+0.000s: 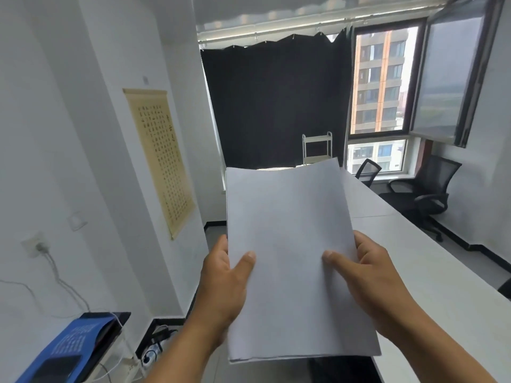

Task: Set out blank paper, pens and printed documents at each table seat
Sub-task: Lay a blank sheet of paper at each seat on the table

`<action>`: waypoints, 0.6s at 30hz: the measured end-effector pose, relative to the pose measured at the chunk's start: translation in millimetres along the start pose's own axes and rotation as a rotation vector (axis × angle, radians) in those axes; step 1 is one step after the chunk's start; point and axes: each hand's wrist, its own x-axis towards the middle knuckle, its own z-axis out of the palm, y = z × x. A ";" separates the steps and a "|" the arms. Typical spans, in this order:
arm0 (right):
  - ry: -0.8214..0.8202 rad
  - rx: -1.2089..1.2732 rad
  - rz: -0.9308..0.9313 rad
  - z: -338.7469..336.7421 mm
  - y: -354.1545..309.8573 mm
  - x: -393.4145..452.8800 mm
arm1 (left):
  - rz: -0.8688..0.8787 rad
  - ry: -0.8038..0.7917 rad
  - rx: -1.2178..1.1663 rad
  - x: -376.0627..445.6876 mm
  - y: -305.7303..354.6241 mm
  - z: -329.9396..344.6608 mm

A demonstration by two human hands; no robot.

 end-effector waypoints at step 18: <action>0.213 -0.040 0.097 78.0 69.3 192.9 | -0.053 -0.257 -0.065 260.9 -84.3 18.1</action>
